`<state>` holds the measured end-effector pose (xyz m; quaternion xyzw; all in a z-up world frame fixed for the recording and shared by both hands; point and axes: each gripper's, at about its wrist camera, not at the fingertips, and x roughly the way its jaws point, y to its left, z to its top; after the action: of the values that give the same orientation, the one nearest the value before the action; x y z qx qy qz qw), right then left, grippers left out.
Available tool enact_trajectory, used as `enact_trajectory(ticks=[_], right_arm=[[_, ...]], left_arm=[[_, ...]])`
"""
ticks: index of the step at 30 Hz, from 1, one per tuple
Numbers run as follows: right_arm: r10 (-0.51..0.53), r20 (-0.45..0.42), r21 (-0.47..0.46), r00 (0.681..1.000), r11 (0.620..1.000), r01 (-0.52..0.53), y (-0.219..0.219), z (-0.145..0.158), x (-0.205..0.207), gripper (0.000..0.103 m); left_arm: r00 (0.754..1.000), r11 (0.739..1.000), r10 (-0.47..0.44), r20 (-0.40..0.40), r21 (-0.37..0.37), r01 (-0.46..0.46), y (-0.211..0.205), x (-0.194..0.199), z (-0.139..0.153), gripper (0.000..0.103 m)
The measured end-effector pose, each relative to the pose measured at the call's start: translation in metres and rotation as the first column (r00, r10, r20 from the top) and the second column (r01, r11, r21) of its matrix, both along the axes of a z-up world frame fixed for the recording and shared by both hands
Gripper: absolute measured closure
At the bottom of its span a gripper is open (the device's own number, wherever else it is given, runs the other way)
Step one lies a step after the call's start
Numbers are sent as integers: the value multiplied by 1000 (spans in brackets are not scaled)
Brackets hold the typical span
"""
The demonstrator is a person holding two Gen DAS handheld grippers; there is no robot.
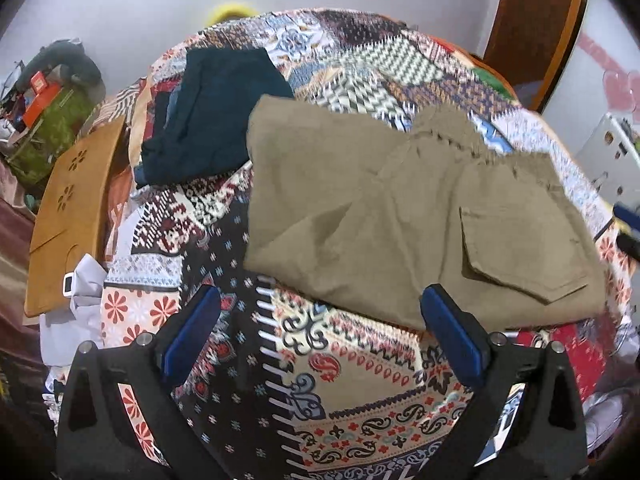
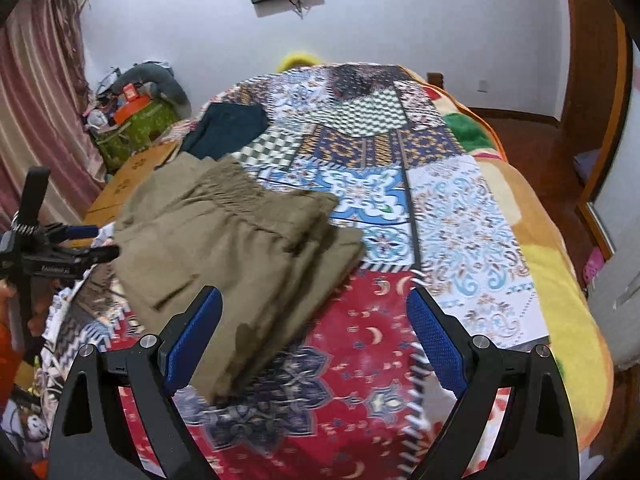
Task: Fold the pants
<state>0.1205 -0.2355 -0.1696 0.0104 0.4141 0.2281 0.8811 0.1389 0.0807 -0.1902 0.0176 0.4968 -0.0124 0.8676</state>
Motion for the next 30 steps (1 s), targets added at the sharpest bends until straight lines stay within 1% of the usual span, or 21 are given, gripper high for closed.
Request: enact_trajectory(ticks=[2,4,6,7,9,11,12,13,14,15,19,24,29,30], right_arm=[[18,-7,15,1000,1000,-18,7,-2,-4,11],[38,-29,21,999,999,-37,15,-10,-6,11],[52,-62,9,997,999,-52,22,-21,-6,11],[58,-81,-1,995,998,-59,26,-28,-7,11],[64,-112,2,992,998,-64,30,-42,-6,11],[61,-125,22,990,998,-58,29,-45,-7,11],[62,-132,34,989,998,-58,27,-46,-6,11],[66,-137,41,988,997,-61,26,-46,-5,11],[73,-139,43,988,997,-68,25,-47,-4,11],[82,-137,43,987,996,-77,25,-47,-3,11],[118,-130,7,984,993,-118,27,-52,2,12],[133,-116,-58,984,988,-141,24,-54,16,12],[99,-101,-138,990,984,-112,19,-60,35,16],[92,-103,-142,990,984,-106,17,-61,39,16]], left_arm=[[999,999,33,36,1,-33,7,5,10,1],[997,998,54,55,3,-55,15,14,16,1],[995,998,66,74,18,-68,22,28,19,1],[995,997,71,71,35,-73,26,38,17,1],[997,996,77,31,49,-78,34,56,5,1],[996,997,67,-51,32,-66,40,70,-14,1],[993,998,55,-106,27,-53,42,74,-29,1],[991,999,47,-123,27,-44,42,73,-36,1],[992,999,38,-121,20,-36,43,70,-41,1],[994,999,37,-102,7,-36,47,64,-42,1],[992,998,52,-111,-23,-55,58,46,-41,0],[993,997,73,-97,-10,-74,61,19,-38,0],[990,992,117,-83,-31,-120,61,-1,-33,0],[990,992,118,-83,-39,-121,60,-5,-31,0]])
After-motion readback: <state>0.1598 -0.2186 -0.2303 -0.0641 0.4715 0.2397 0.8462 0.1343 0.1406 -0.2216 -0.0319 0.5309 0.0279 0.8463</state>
